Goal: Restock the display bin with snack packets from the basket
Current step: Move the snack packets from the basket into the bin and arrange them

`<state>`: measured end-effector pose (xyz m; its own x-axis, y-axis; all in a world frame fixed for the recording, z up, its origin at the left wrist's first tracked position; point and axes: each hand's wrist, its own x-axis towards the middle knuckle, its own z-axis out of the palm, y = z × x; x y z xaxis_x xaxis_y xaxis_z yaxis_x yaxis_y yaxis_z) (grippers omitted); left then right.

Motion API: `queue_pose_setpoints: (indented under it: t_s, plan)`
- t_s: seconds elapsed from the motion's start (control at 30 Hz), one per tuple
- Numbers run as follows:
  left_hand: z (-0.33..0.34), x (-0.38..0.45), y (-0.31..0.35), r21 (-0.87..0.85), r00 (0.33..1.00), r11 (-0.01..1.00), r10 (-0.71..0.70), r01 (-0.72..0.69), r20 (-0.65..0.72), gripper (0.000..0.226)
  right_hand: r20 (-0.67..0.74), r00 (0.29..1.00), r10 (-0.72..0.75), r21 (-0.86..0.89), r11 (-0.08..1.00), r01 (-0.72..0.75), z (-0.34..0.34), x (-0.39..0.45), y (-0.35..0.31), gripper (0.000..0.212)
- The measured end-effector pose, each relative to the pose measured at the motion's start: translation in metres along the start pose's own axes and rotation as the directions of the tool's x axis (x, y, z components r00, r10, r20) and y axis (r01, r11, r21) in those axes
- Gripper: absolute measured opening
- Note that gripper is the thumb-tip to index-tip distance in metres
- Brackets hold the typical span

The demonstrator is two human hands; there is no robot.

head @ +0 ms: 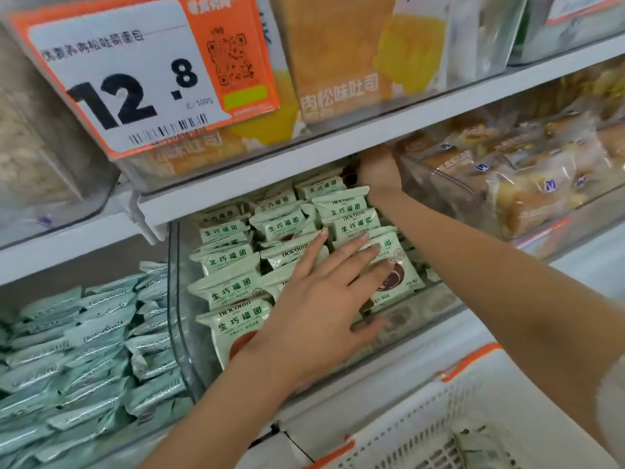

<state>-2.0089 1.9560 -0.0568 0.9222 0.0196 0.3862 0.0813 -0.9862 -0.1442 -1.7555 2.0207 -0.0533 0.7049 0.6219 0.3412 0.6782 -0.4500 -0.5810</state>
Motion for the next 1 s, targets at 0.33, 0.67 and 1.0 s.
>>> queue_pose_setpoints:
  t_s: [0.33, 0.67, 1.0]
  plan:
    - [0.002, -0.004, 0.001, 0.013, 1.000, 1.000, 0.000, 0.000, 0.008, 0.057, 0.172, 0.978, -0.118, -0.123, 0.983, 0.140, -0.023, -0.028, -0.002, 0.050]
    - [0.002, -0.002, 0.022, 0.078, 0.959, 0.963, 0.263, -0.256, -0.101, 0.041, -0.220, 0.970, -0.104, 0.429, 0.882, 0.192, -0.109, -0.147, 0.029, 0.058]
    - [0.054, -0.037, 0.102, 0.069, 0.872, 0.876, 0.482, -0.477, -0.088, 0.016, -0.241, 0.867, 0.436, 0.434, 0.848, -0.305, -0.054, -0.323, 0.148, 0.039]
